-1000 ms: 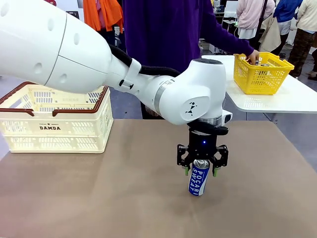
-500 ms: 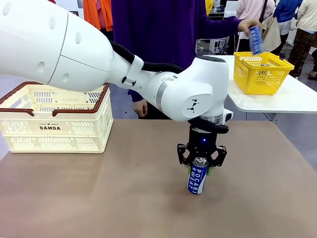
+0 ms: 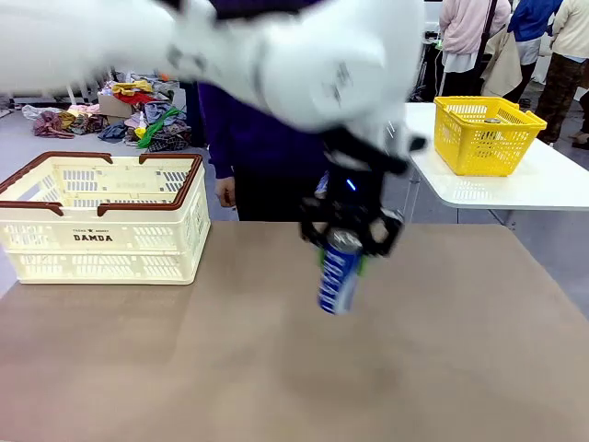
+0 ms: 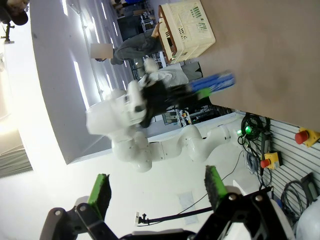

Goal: Place the drinks into the Shopping basket.
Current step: Pick up one drink and place it into the Shopping basket.

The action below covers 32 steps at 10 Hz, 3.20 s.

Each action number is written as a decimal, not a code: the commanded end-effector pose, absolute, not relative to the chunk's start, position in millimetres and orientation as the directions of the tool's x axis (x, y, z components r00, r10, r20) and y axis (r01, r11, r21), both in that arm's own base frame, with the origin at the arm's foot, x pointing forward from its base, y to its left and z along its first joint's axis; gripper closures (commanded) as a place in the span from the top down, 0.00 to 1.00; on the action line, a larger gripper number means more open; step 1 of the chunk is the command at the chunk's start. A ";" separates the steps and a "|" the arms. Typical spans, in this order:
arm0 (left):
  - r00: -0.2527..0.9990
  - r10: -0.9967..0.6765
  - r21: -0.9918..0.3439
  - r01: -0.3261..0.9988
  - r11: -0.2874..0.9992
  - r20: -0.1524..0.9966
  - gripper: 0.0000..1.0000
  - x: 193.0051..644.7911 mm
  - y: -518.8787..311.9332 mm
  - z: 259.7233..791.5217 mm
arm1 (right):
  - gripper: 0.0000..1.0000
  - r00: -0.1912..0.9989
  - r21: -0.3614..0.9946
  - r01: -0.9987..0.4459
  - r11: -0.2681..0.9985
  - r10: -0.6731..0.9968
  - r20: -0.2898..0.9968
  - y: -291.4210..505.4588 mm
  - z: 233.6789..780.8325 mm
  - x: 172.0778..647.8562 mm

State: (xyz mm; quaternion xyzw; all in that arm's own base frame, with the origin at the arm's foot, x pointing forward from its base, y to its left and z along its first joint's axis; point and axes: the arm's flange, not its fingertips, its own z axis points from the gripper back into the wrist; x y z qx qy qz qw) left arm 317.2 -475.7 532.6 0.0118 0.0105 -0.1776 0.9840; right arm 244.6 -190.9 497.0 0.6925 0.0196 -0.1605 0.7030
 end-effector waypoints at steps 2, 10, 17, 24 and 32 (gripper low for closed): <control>0.952 -0.305 0.034 0.305 0.952 -0.010 0.00 300.6 -358.3 625.4 | 1.00 0.949 0.970 0.244 -0.013 -0.201 -0.242 -191.1 500.2 243.6; 0.864 0.455 -0.328 -0.374 0.868 0.218 0.00 188.3 -89.4 632.9 | 1.00 0.949 0.970 0.244 -0.013 -0.201 -0.242 -191.1 500.2 243.6; 0.865 0.463 -0.312 -0.393 0.865 0.193 0.00 190.3 -79.7 631.3 | 1.00 0.949 0.970 0.244 -0.013 -0.201 -0.242 -191.1 500.2 243.6; 0.908 0.365 -0.310 -0.294 0.904 0.204 0.00 386.7 -52.6 640.0 | 1.00 0.949 0.970 0.244 -0.013 -0.201 -0.242 -191.1 500.2 243.6; 0.977 0.158 -0.084 -0.148 0.985 0.141 0.00 541.2 -33.9 536.4 | 1.00 0.949 0.970 0.244 -0.013 -0.201 -0.242 -191.1 500.2 243.6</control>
